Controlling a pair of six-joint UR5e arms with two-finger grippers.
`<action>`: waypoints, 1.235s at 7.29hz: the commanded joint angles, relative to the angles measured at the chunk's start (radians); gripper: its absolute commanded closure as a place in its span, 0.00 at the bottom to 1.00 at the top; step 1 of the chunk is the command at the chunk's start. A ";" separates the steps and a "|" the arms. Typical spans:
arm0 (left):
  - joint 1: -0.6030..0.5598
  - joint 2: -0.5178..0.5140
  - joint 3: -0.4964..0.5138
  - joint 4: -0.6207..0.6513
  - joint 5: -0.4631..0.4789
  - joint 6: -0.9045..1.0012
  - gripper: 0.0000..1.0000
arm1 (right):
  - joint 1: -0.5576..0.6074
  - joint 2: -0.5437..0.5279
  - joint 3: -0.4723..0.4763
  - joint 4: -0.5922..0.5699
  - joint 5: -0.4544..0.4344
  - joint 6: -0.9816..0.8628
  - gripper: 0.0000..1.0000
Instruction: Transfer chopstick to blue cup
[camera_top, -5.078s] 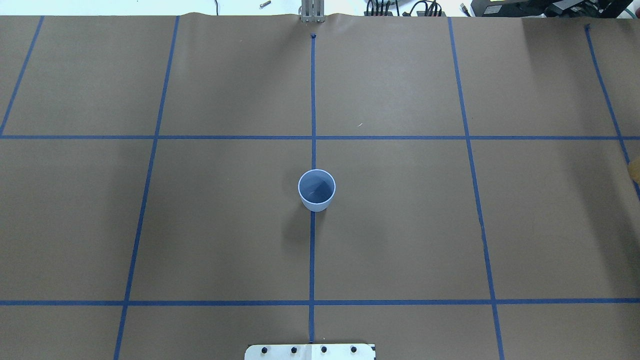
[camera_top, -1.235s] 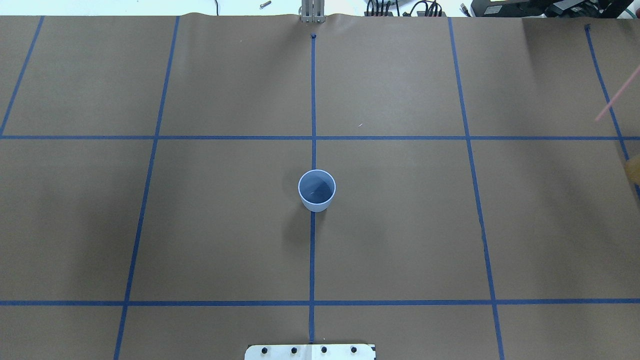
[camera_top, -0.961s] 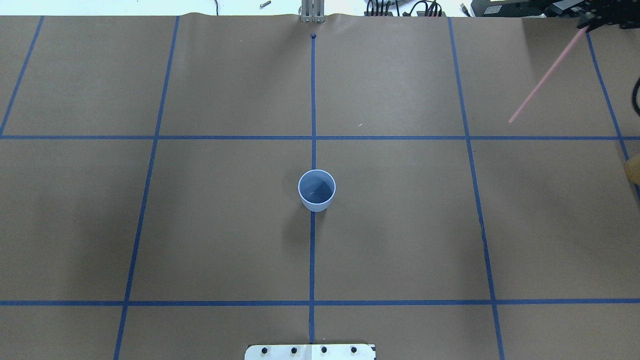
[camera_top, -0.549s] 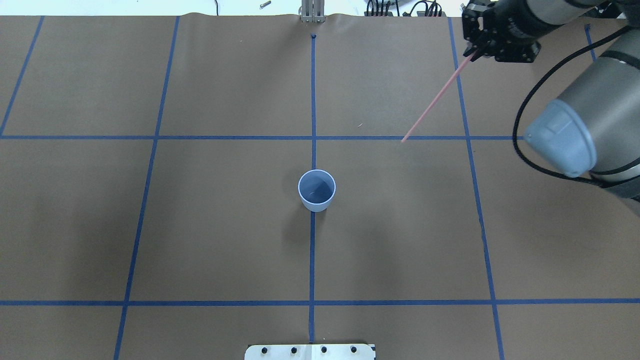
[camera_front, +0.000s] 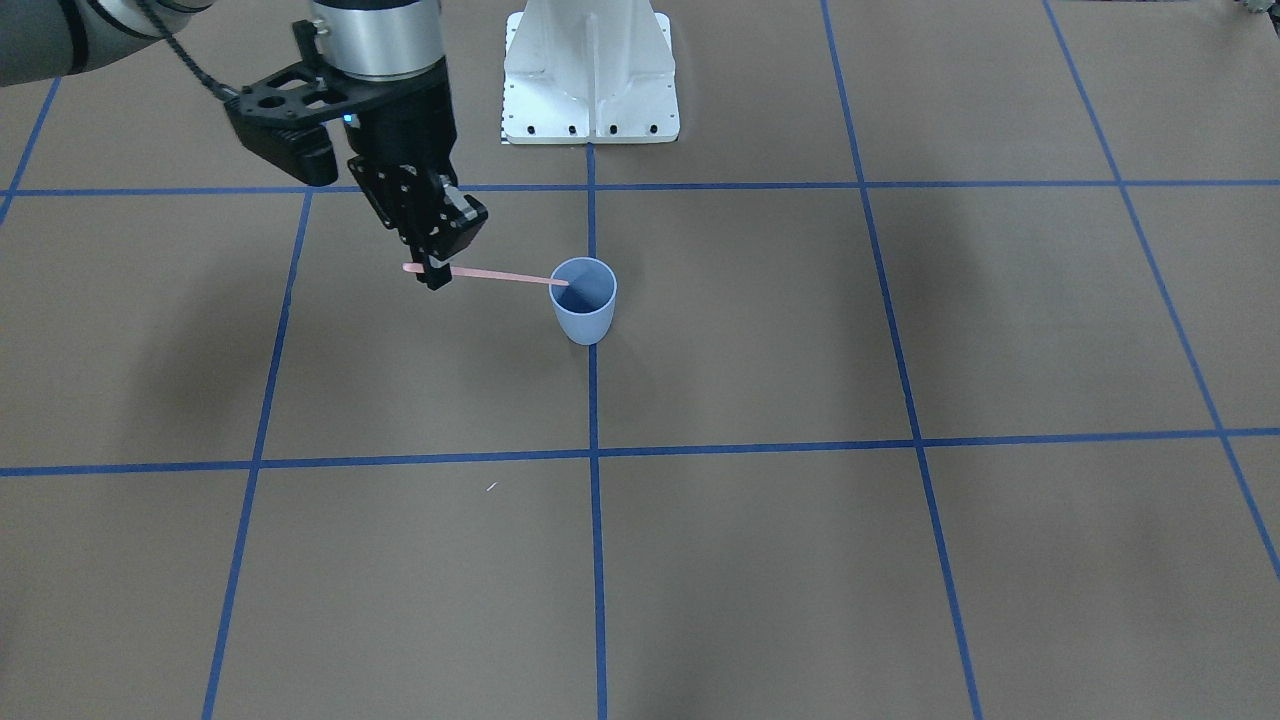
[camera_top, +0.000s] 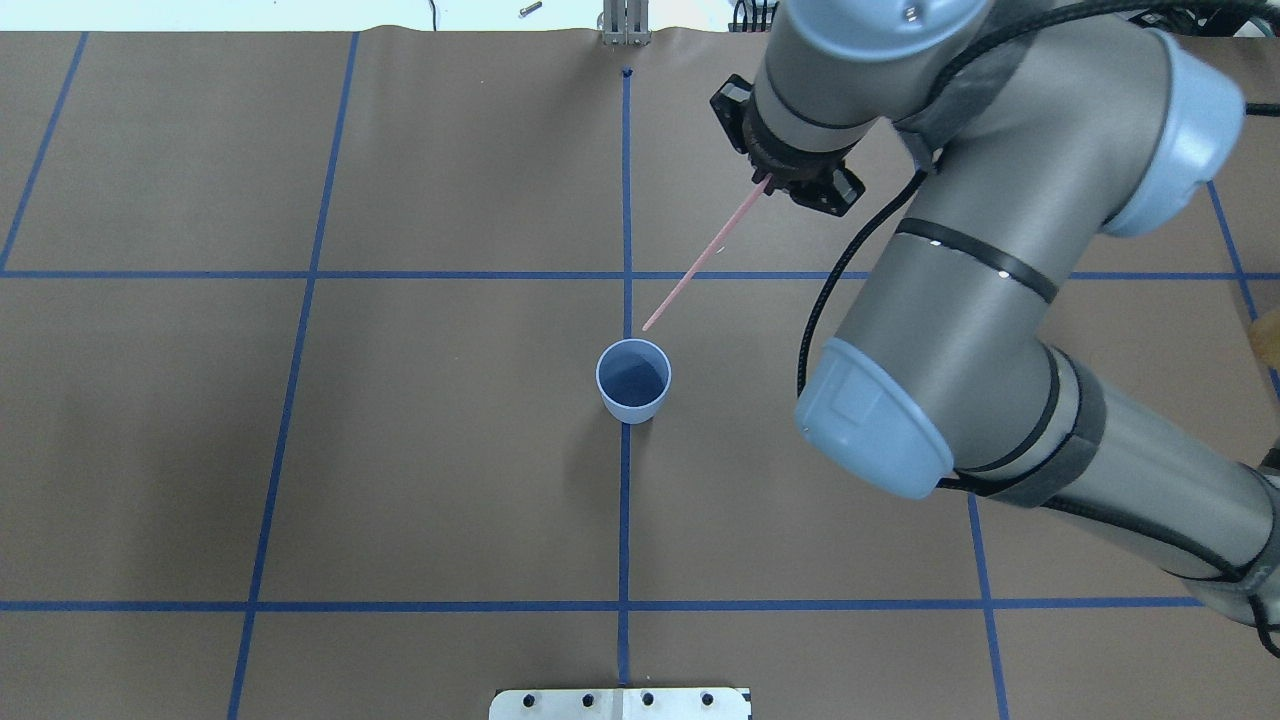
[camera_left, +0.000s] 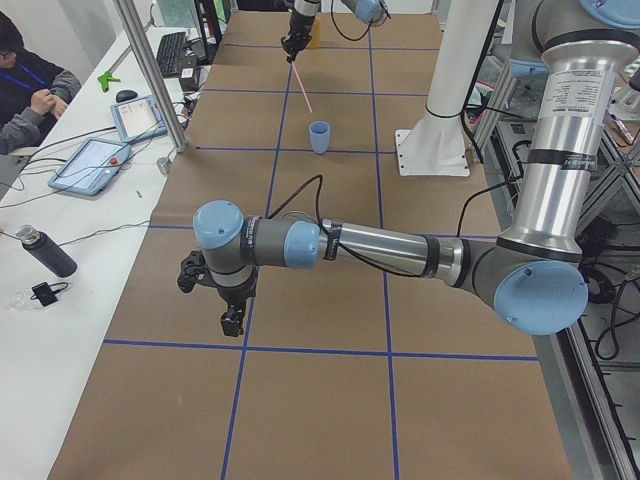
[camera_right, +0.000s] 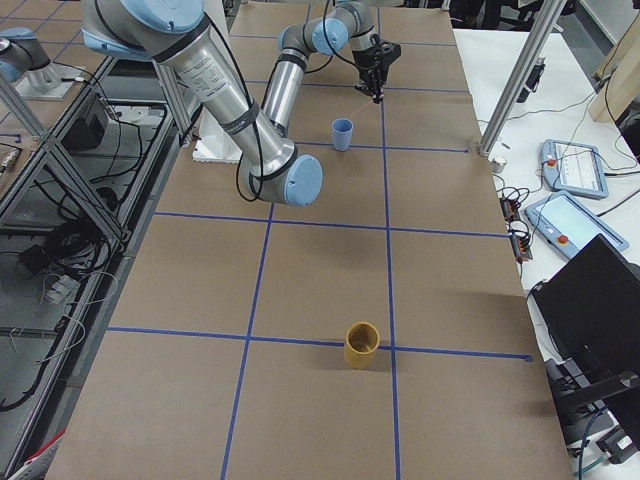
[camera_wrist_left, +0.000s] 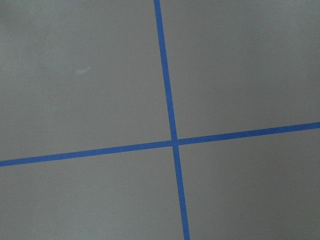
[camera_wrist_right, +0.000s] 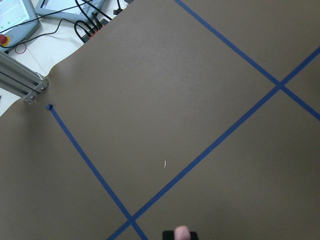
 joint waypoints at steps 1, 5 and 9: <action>0.000 0.000 0.003 0.000 0.000 0.000 0.01 | -0.097 0.022 -0.026 -0.053 -0.103 0.045 1.00; 0.002 0.000 0.007 0.000 0.000 0.002 0.01 | -0.186 0.023 -0.086 -0.064 -0.208 0.074 1.00; 0.002 0.000 0.007 0.000 -0.002 0.002 0.01 | -0.203 0.041 -0.099 -0.060 -0.219 0.066 0.00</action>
